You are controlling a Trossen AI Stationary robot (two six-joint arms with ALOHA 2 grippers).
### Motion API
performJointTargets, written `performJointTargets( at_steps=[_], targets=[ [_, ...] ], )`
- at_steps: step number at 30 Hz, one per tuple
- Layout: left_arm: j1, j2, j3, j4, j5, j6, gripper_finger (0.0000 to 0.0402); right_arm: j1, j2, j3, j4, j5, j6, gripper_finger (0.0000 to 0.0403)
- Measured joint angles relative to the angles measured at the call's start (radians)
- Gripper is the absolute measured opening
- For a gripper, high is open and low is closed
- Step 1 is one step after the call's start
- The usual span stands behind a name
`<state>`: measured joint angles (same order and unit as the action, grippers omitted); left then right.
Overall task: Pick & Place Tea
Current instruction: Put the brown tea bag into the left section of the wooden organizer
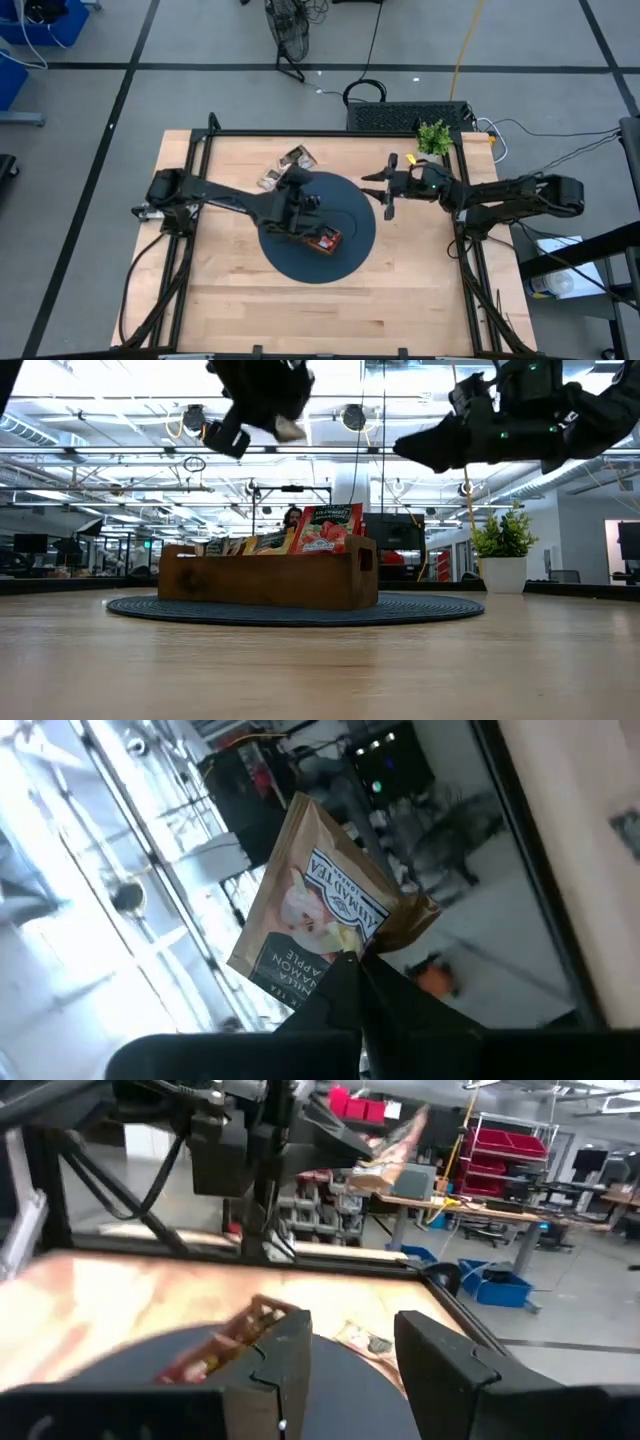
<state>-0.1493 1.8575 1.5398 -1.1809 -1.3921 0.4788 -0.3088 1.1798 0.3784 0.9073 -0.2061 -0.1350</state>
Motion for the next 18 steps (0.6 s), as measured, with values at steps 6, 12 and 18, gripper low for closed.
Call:
performJointTargets(
  at_steps=[6, 12, 18],
  targets=[
    [-0.098, 0.001, 0.001, -0.013, 0.040, 0.084, 0.0001, 0.014, 0.019, 0.017, 0.051, 0.023, 0.097, 0.0130],
    [-0.195, 0.013, -0.001, -0.194, 0.127, 0.341, 0.0002, 0.063, 0.296, 0.186, 0.116, 0.019, 0.094, 0.0130],
    [-0.312, 0.026, 0.001, -0.177, 0.135, 0.294, 0.0002, 0.069, 0.517, 0.381, 0.146, -0.189, 0.158, 0.0130]
  ],
)
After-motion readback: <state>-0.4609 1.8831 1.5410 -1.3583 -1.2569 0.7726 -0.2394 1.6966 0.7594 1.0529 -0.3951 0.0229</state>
